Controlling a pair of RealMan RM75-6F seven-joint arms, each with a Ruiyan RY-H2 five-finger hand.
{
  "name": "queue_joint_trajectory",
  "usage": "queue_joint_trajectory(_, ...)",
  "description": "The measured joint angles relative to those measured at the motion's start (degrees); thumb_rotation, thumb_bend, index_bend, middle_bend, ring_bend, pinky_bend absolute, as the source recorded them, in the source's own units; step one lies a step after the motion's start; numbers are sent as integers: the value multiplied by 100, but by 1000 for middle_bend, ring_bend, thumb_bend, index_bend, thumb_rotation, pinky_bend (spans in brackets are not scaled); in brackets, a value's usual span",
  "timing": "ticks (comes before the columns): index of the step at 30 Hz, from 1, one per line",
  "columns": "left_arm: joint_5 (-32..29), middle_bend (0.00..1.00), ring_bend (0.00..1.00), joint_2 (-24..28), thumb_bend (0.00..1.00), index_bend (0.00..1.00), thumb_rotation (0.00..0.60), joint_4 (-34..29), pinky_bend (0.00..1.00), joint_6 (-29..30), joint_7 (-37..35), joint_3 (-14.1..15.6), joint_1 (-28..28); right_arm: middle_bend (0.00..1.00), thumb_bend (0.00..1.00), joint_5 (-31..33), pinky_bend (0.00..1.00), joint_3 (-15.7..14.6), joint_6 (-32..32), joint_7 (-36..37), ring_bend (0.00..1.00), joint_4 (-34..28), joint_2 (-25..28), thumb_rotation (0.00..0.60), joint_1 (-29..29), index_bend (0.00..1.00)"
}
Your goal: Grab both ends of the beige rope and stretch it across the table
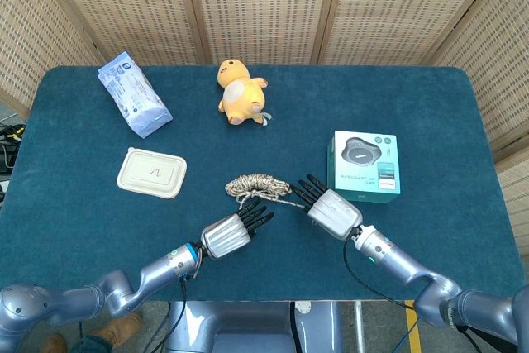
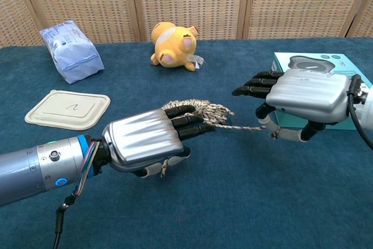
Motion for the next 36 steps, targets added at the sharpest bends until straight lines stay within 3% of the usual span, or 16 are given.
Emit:
queue_joint_trajectory(13,39,0,0,66,374,641,600,-32,0,68,-80,68,5,9,462,21,0,14,-42,-88,0,-55,7,600,9,639)
queue_joint_trajectory(24,26,0,0,42,482,672,600,2,0,96,-104,84,22,9,465,64,0,14,-98,-188,0,-84,-20,600,3,639)
queue_joint_trajectory(36,-24,0,0,155,532,704,600,58,0,237,-249,100,116,9,466,97,0,30,-84,-183,0,-35,-45,600,-17,640)
